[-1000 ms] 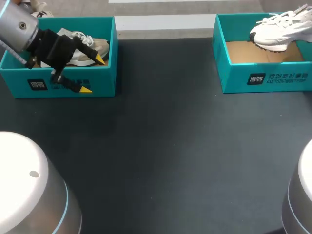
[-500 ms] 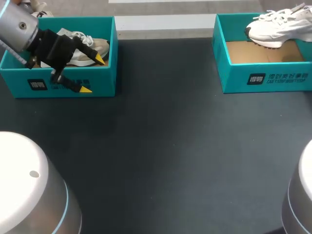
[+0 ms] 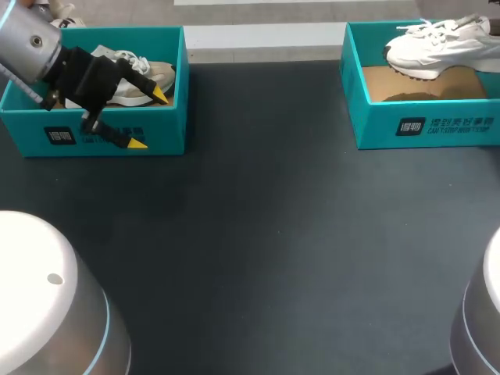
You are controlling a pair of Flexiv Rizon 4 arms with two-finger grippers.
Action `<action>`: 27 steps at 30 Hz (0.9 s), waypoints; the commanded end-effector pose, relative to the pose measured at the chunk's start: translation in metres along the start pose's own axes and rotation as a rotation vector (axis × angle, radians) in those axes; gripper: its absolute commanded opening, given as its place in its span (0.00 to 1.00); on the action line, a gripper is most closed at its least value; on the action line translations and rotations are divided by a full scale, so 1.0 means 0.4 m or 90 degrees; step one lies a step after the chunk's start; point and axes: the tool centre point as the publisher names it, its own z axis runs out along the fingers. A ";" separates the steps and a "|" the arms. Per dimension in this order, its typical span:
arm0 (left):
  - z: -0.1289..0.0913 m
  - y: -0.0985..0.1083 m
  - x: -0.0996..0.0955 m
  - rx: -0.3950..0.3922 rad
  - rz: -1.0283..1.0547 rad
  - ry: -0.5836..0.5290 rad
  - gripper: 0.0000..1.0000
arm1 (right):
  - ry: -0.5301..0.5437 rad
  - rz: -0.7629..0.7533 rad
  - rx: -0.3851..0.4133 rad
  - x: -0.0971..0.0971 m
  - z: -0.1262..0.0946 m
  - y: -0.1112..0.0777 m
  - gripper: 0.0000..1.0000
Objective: Take the shoe out of the shoebox, open the shoe tongue, remove and reinsert the insole, then place the shoe into the shoebox
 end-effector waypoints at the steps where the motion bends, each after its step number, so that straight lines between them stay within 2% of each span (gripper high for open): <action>1: -0.001 0.000 0.000 -0.001 0.000 0.001 1.00 | 0.001 0.014 0.002 0.022 0.024 0.009 0.00; 8: -0.001 0.000 0.000 -0.001 0.000 0.001 1.00 | -0.015 0.029 -0.005 0.042 0.064 0.020 0.00; 16: -0.001 0.000 0.000 -0.001 0.000 0.001 1.00 | -0.034 0.003 -0.011 0.044 0.113 0.015 0.00; 27: -0.001 0.000 0.000 -0.001 0.000 0.001 1.00 | -0.042 -0.019 -0.006 0.044 0.157 -0.020 0.00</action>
